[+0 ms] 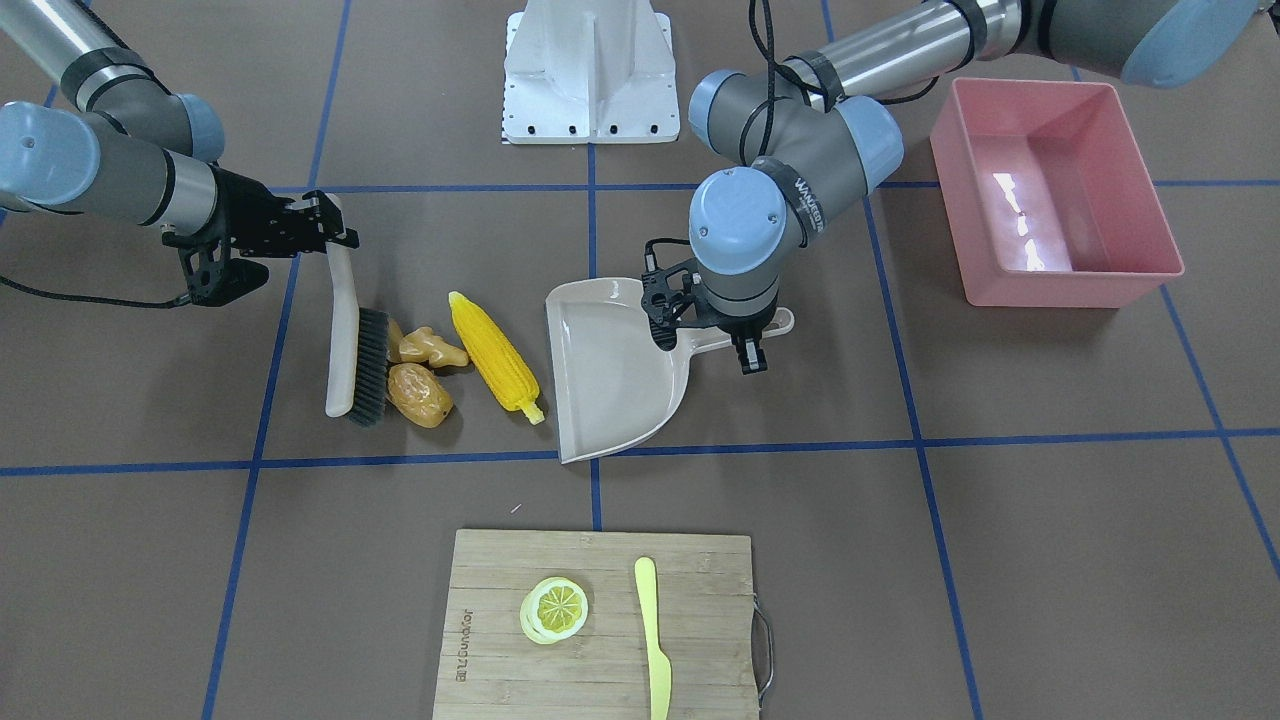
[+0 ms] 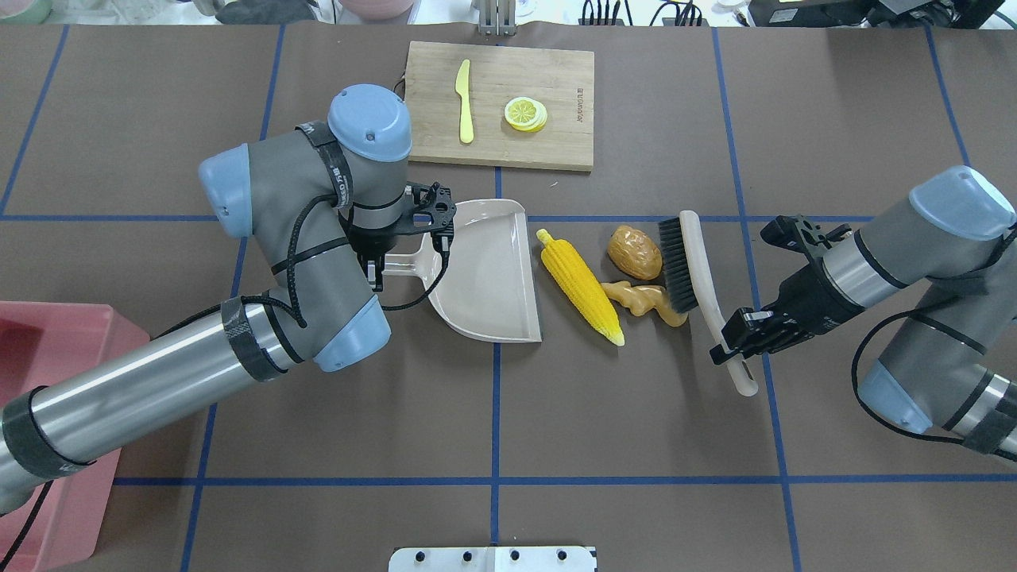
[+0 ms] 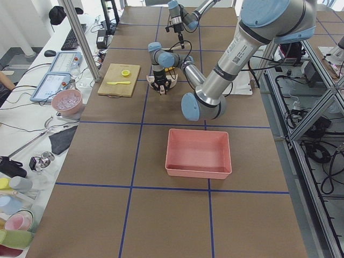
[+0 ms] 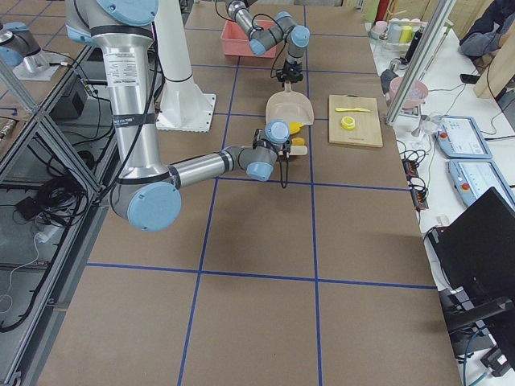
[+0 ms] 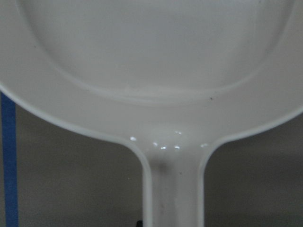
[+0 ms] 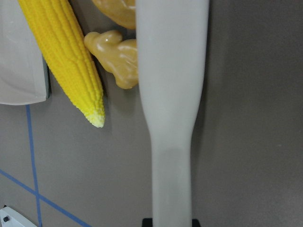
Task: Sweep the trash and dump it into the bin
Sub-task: 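Sweep the corn, potato and ginger into the dustpan with the right brush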
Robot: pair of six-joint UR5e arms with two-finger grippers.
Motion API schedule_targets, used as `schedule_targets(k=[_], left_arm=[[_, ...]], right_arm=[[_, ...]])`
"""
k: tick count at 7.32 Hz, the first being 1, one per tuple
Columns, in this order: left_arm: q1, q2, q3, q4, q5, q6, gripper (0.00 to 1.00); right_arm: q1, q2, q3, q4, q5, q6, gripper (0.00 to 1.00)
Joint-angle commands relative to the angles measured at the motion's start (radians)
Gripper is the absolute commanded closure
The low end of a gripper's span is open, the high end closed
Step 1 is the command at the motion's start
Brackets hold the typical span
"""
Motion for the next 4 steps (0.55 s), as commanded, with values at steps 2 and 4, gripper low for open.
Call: schedule_targets(k=[2,4], left_arm=[[-0.001,-0.004,0.003,0.002,0.0,0.0,1.0],[-0.001,-0.004,0.003,0.002,0.0,0.0,1.0]], right_arm=[[0.028,-0.011,-0.008,0.031,0.051,-0.009,1.0],[0.032,-0.025,-0.017,0.063,0.062,-0.009,1.0]])
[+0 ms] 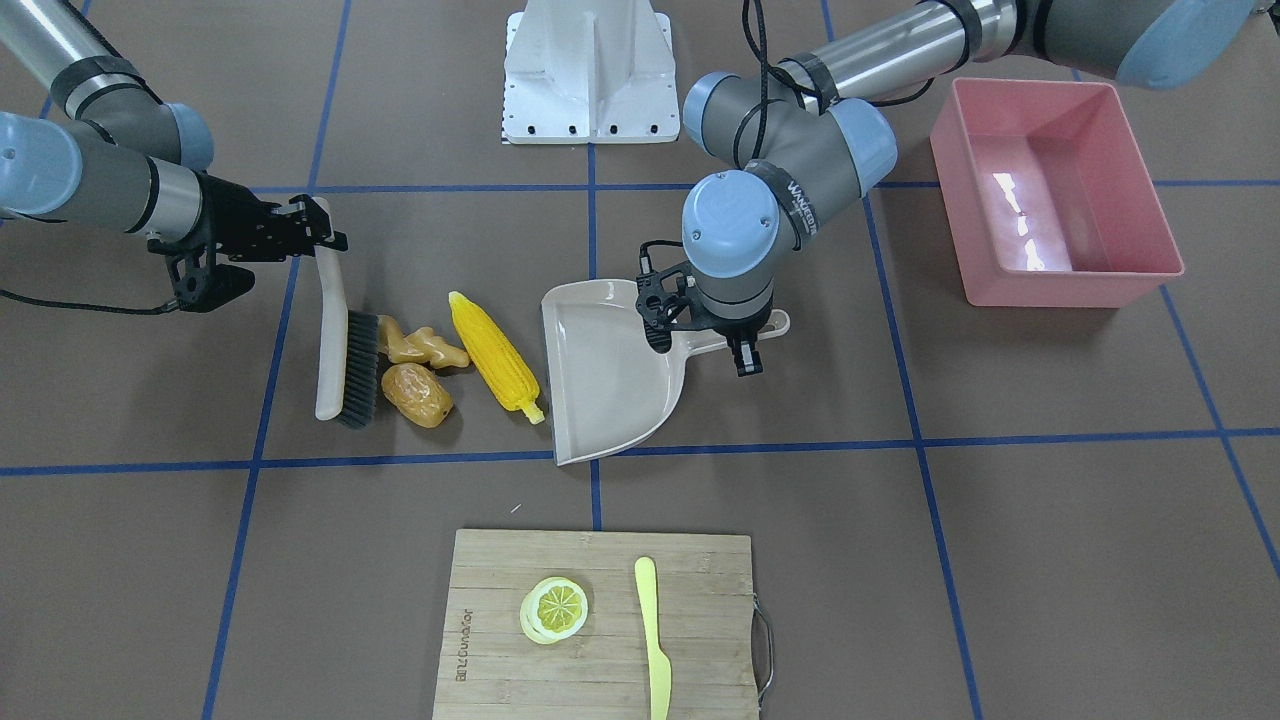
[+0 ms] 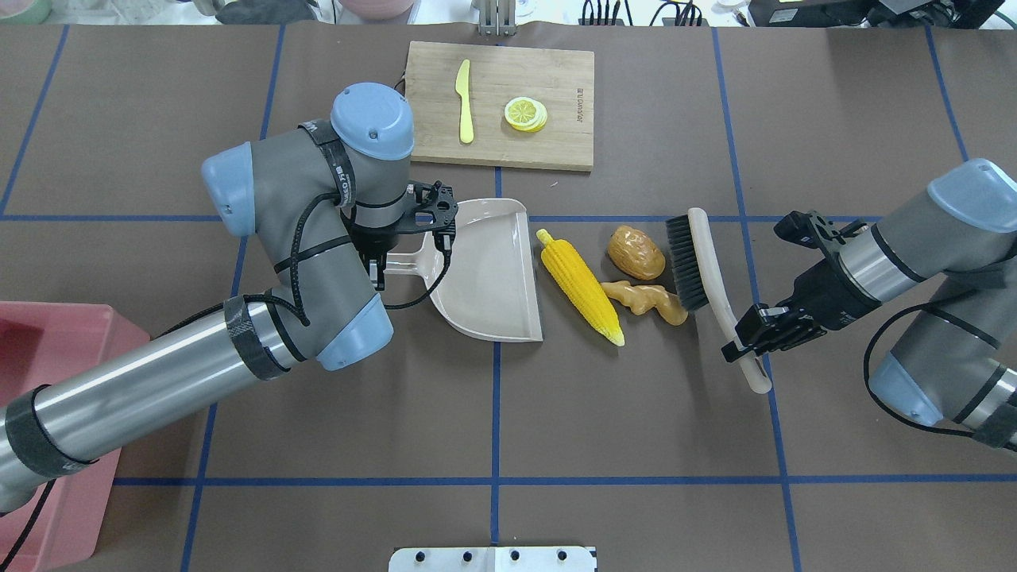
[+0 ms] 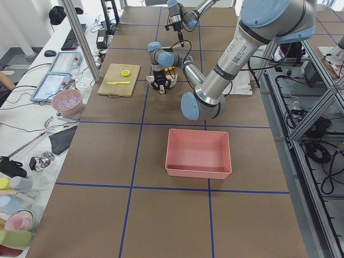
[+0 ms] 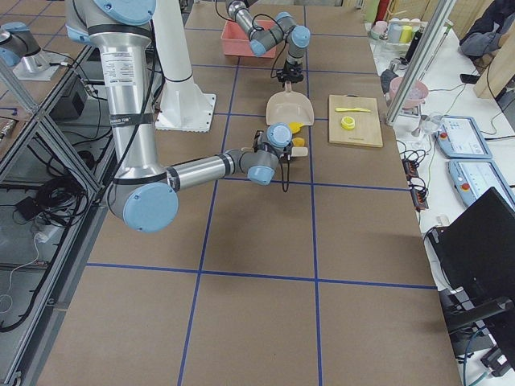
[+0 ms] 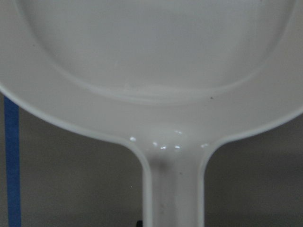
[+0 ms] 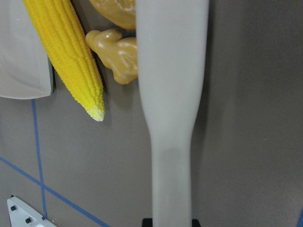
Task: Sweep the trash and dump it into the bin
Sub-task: 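Sweep the corn, potato and ginger into the dustpan with the right brush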
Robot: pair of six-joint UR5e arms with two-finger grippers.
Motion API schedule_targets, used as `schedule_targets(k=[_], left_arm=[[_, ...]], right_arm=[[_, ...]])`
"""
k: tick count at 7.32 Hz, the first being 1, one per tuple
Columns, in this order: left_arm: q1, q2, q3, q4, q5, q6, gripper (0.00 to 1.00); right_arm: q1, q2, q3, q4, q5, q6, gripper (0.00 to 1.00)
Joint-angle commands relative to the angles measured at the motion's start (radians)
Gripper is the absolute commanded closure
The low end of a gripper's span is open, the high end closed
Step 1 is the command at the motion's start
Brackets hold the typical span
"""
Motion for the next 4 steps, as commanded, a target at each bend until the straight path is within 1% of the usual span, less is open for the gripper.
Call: schedule_targets(k=[1,2,4], left_arm=[[0.0,0.0,0.0,0.0,0.002,0.0,1.0],[0.0,0.0,0.0,0.002,0.002,0.0,1.0],[0.0,0.002,0.0,0.0,0.002,0.0,1.0]], right_arm=[[0.004,-0.011,-0.012,0.031,0.028,0.0,1.0],[0.001,-0.028,-0.014,0.051,0.035,0.0,1.0],[-0.019,-0.028,-0.023,0.059,0.035,-0.003,1.0]])
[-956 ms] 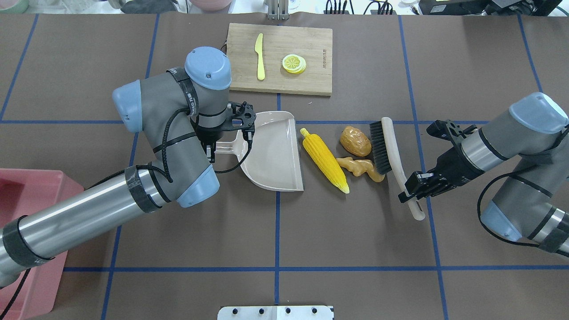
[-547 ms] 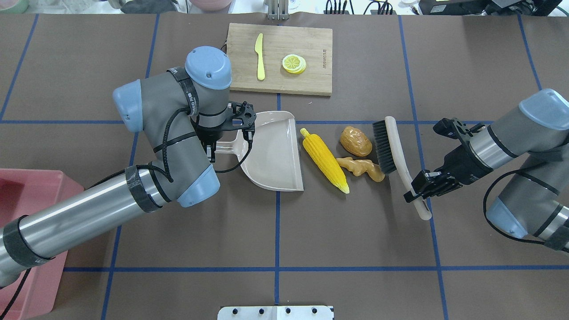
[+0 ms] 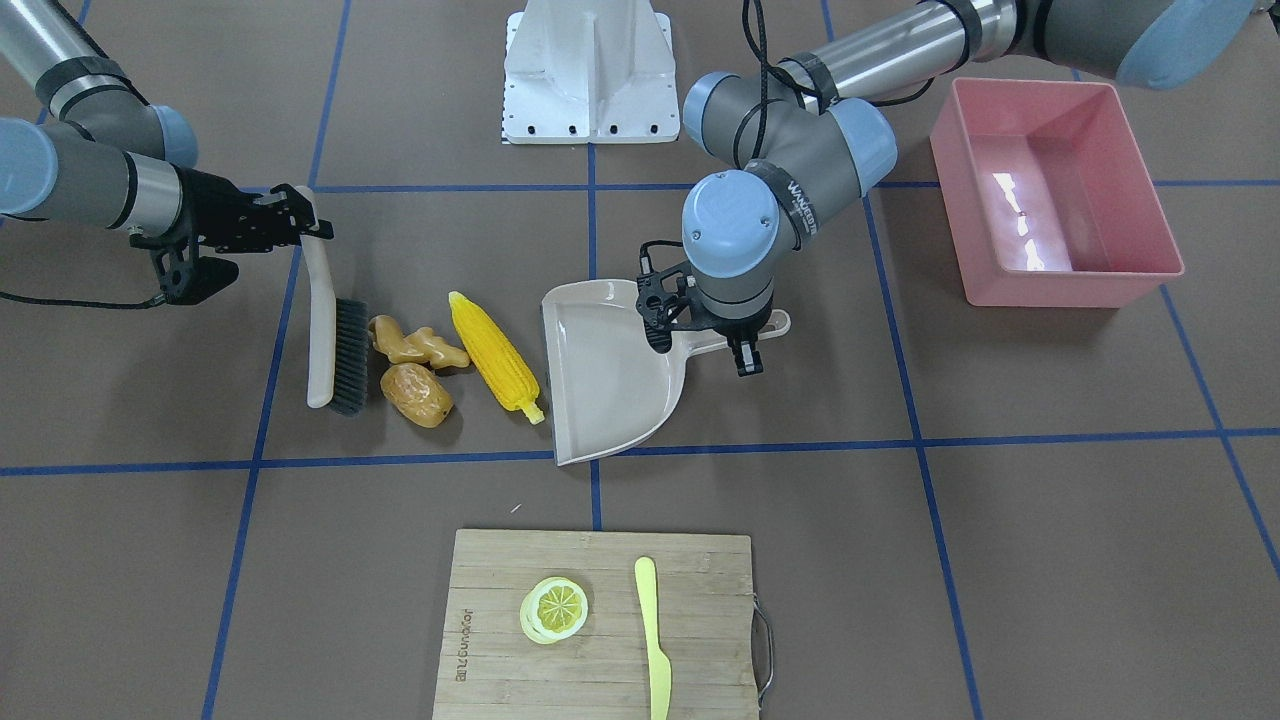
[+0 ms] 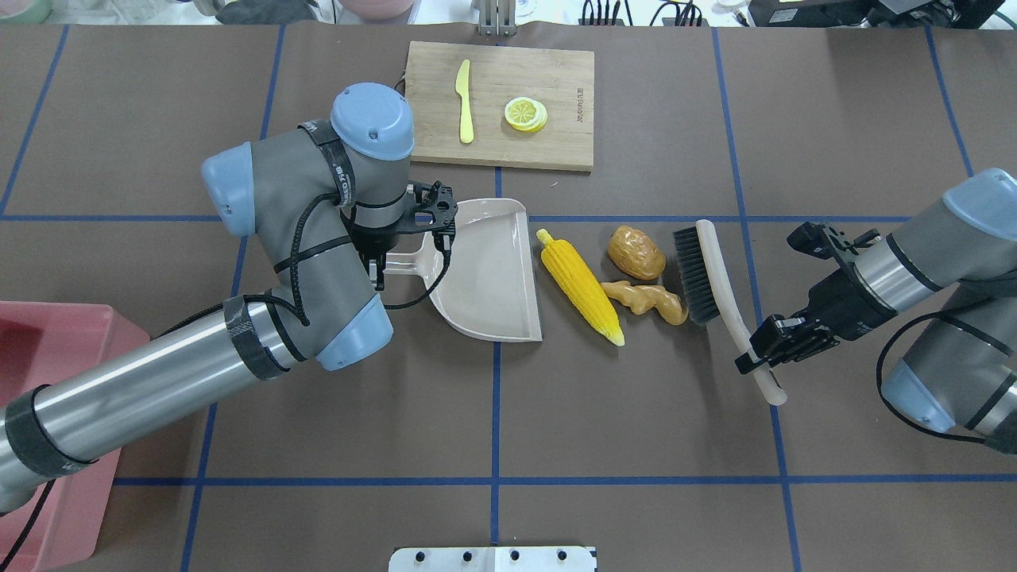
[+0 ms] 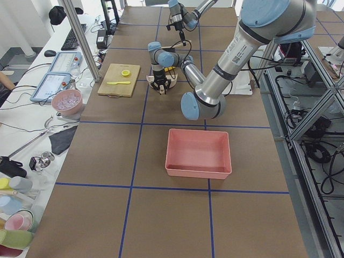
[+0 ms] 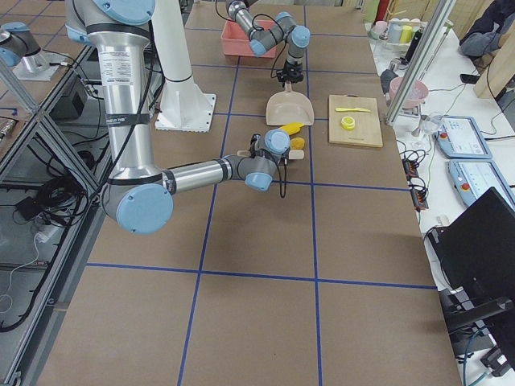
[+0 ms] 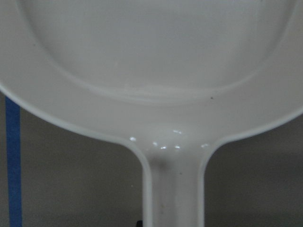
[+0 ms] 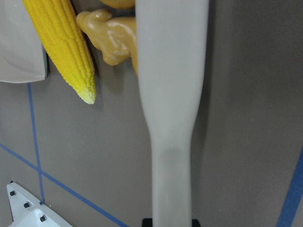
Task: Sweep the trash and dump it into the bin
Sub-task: 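Sweep the corn, potato and ginger into the dustpan with the right brush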
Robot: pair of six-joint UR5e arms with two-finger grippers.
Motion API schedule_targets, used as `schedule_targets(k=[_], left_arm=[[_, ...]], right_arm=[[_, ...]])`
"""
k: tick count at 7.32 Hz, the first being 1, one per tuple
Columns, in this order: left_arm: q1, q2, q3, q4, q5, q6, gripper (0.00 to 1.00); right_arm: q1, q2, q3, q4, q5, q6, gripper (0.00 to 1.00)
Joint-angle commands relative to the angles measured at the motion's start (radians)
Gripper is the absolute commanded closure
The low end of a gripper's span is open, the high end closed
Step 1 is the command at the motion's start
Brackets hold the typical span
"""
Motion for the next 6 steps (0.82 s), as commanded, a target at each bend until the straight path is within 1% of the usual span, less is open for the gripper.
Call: schedule_targets(k=[1,3,6], left_arm=[[0.0,0.001,0.0,0.0,0.0,0.0,1.0],[0.0,0.001,0.0,0.0,0.0,0.0,1.0],[0.0,0.004,0.002,0.0,0.0,0.0,1.0]], right_arm=[[-0.035,0.006,-0.005,0.003,-0.006,-0.001,1.0],[-0.043,0.029,-0.014,0.002,-0.011,0.002,1.0],[-0.075,0.105,-0.046,-0.009,-0.032,0.021,1.0]])
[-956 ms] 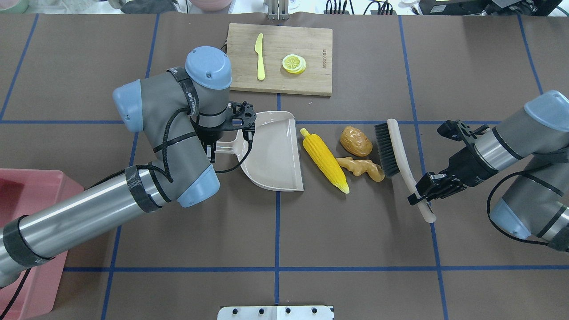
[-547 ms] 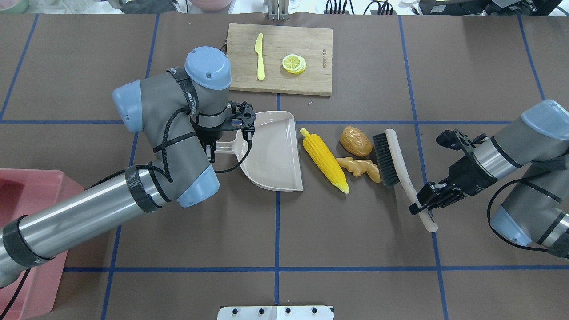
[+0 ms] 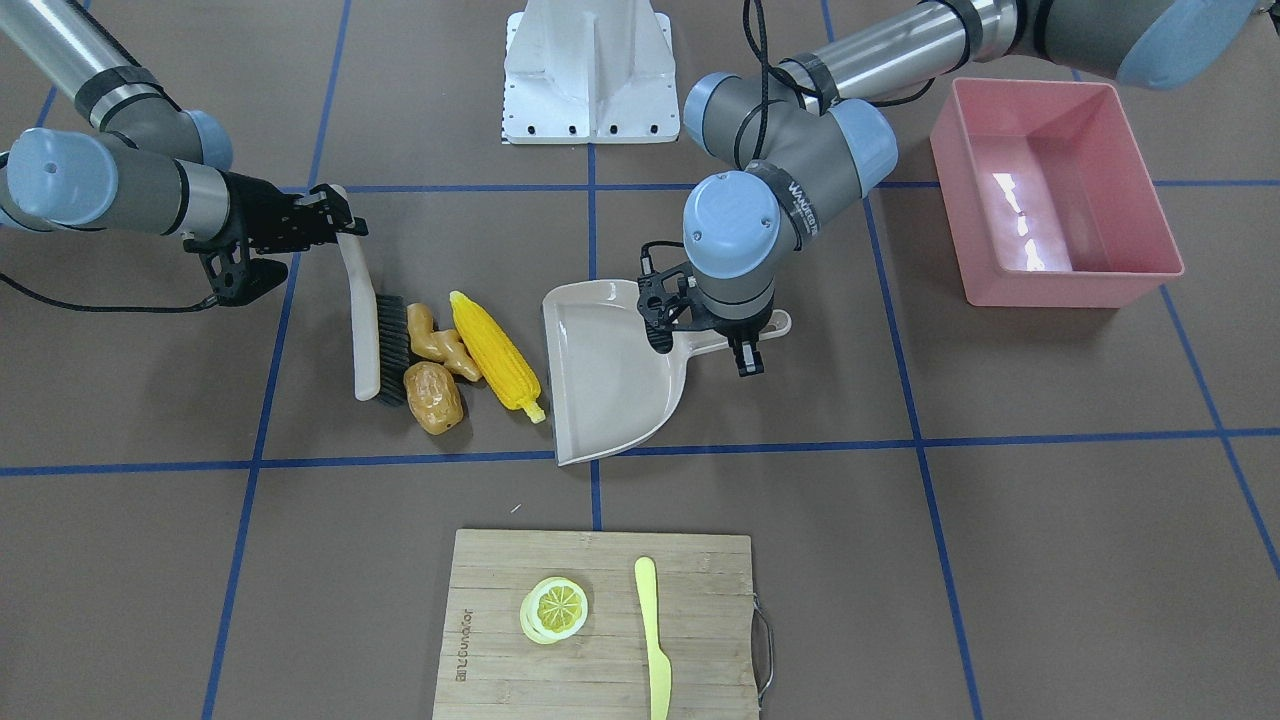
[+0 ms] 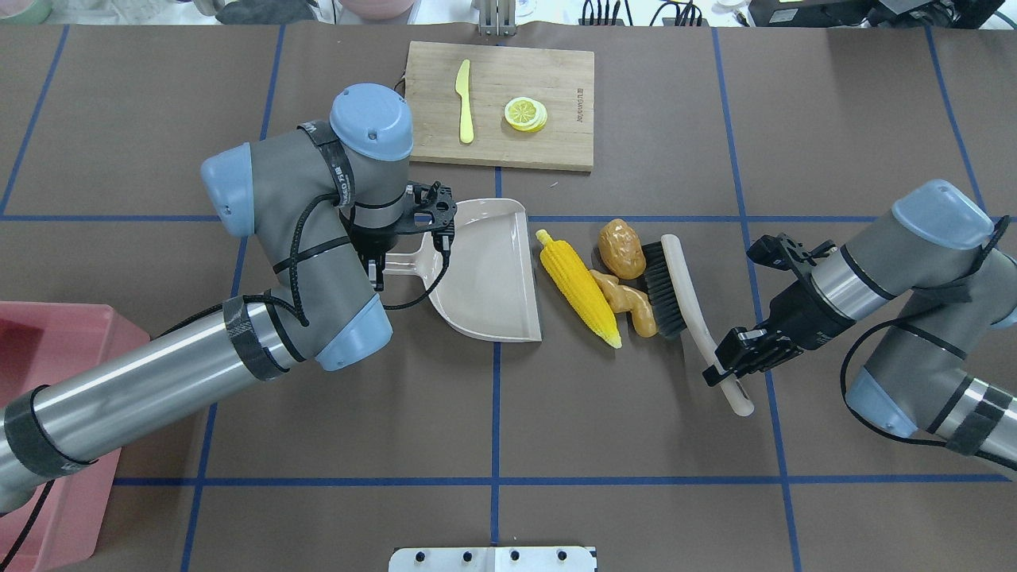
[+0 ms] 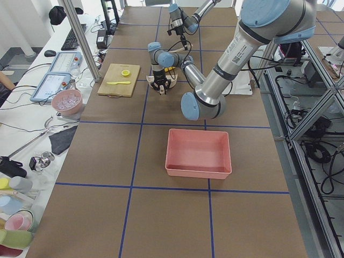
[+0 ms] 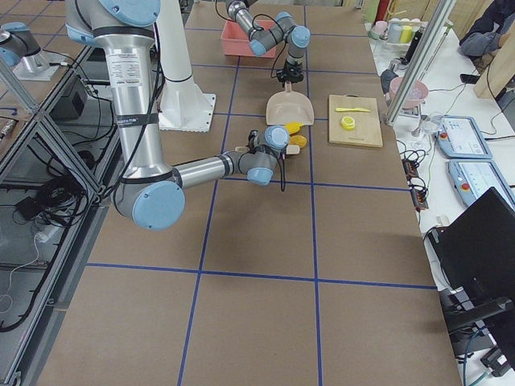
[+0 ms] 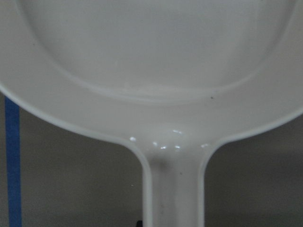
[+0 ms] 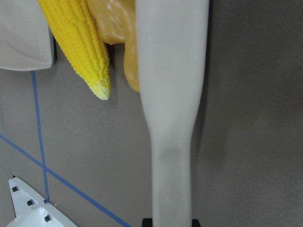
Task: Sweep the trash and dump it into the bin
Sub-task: 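Sweep the corn, potato and ginger into the dustpan with the right brush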
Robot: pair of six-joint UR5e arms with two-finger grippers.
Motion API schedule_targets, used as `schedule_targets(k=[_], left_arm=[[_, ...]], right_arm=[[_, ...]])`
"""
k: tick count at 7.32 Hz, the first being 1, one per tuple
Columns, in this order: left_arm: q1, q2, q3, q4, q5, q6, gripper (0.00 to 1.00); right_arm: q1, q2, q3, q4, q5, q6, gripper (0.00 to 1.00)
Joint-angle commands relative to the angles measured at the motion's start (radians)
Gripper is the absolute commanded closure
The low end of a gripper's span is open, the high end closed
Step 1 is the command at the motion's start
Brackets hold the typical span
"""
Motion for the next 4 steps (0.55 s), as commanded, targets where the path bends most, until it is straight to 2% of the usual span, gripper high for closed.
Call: schedule_targets(k=[1,4], left_arm=[[0.0,0.002,0.001,0.0,0.0,0.0,1.0],[0.0,0.003,0.004,0.0,0.0,0.002,1.0]], right_arm=[[-0.019,0.057,-0.031,-0.005,-0.02,0.011,1.0],[-0.036,0.129,-0.054,-0.006,-0.025,0.076,1.0]])
